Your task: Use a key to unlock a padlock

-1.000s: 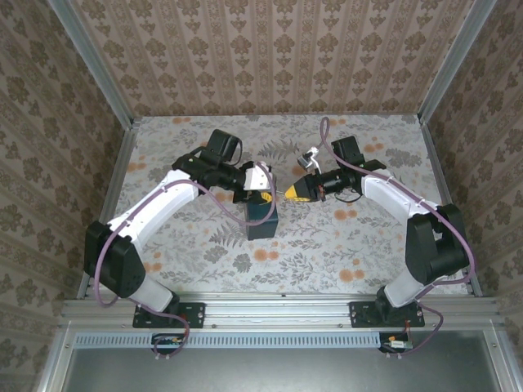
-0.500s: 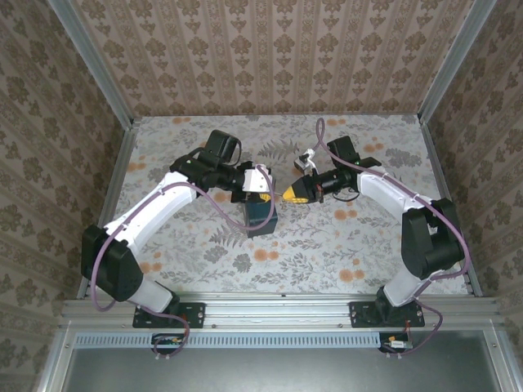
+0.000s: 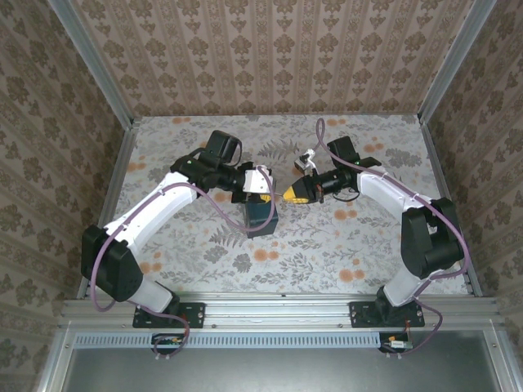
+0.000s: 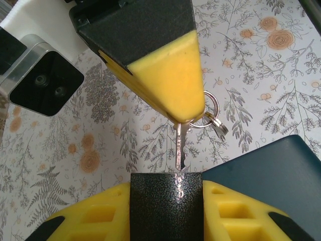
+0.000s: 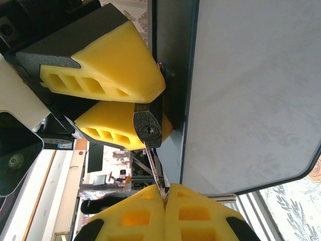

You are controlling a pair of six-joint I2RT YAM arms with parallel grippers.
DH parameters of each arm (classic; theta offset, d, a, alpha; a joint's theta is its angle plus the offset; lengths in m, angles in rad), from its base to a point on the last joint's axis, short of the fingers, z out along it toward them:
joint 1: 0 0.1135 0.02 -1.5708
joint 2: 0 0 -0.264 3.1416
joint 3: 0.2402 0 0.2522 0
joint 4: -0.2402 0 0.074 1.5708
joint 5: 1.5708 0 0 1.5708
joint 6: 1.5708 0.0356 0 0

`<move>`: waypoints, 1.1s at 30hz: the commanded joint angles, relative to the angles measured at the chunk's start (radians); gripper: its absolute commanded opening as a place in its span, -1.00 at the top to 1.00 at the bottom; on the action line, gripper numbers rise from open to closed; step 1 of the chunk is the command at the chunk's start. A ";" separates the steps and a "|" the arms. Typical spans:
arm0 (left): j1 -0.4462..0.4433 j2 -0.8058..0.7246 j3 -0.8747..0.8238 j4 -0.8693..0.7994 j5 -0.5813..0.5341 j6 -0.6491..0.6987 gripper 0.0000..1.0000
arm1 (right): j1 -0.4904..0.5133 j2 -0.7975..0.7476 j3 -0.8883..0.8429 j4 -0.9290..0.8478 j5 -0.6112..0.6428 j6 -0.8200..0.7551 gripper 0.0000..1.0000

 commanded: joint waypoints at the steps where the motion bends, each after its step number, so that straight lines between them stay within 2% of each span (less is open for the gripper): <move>1: -0.008 -0.047 0.000 0.015 0.027 0.022 0.65 | -0.003 0.007 0.030 0.015 -0.007 0.020 1.00; 33: -0.009 -0.051 -0.009 0.041 0.038 0.018 0.68 | 0.017 0.039 0.058 0.004 -0.002 0.037 1.00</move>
